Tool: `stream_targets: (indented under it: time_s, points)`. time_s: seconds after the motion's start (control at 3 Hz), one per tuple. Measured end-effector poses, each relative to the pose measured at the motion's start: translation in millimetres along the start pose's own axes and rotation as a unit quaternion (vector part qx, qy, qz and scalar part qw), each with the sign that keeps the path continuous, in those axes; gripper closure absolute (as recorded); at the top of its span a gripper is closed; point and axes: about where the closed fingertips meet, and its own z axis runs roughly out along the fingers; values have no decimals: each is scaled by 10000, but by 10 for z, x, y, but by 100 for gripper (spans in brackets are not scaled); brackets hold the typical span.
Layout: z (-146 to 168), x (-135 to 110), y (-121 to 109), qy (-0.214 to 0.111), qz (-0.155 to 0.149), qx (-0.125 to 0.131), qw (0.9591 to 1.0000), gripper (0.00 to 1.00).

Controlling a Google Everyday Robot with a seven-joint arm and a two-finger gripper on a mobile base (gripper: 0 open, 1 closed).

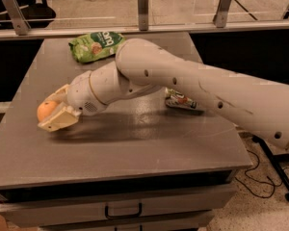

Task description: Pick orange

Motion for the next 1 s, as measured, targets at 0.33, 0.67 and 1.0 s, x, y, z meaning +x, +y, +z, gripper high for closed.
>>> stream_targets:
  time_s: [0.33, 0.67, 1.0]
  points:
    - [-331, -107, -294, -383, -210, 36, 9990, 100]
    - [-820, -233, -572, -807, -537, 129, 9952, 100]
    - [-888, -317, -612, -869, -627, 151, 9941, 100]
